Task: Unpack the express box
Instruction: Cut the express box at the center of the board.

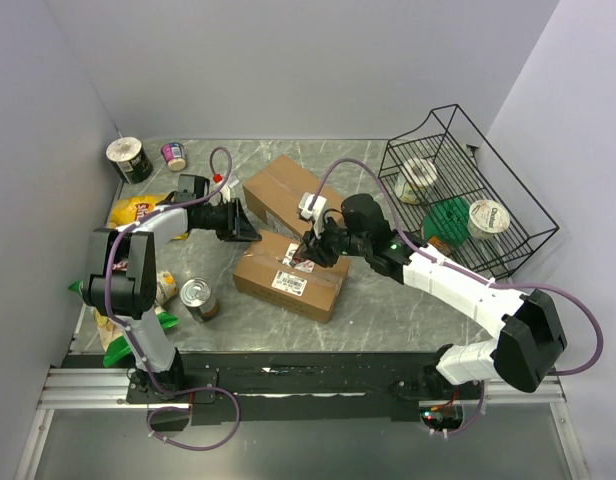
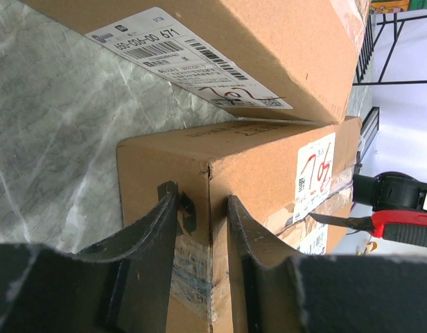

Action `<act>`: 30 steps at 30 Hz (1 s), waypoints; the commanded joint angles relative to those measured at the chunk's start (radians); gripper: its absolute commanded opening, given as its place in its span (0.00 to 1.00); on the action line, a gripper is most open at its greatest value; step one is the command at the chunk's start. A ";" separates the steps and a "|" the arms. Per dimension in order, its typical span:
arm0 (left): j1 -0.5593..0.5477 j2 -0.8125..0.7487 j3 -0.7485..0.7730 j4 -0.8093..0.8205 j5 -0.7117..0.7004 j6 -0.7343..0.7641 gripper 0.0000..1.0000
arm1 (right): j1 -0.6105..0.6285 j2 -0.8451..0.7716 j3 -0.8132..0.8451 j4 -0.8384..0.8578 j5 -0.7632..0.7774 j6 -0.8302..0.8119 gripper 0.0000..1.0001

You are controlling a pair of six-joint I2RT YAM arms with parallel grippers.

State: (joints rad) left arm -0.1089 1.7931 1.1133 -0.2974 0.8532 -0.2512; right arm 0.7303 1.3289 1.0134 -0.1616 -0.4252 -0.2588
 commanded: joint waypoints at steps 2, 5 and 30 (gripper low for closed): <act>-0.008 0.086 -0.040 -0.034 -0.250 0.078 0.35 | 0.004 -0.025 0.045 -0.100 0.046 0.038 0.00; -0.008 0.084 -0.043 -0.031 -0.247 0.075 0.35 | 0.003 -0.013 0.068 -0.128 0.088 0.093 0.00; -0.012 0.094 -0.038 -0.032 -0.241 0.076 0.35 | 0.023 -0.056 0.082 -0.049 0.183 0.116 0.00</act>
State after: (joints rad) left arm -0.1089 1.7969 1.1152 -0.2958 0.8585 -0.2516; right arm 0.7486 1.3273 1.1030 -0.3271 -0.2642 -0.1669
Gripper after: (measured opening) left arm 0.358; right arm 0.320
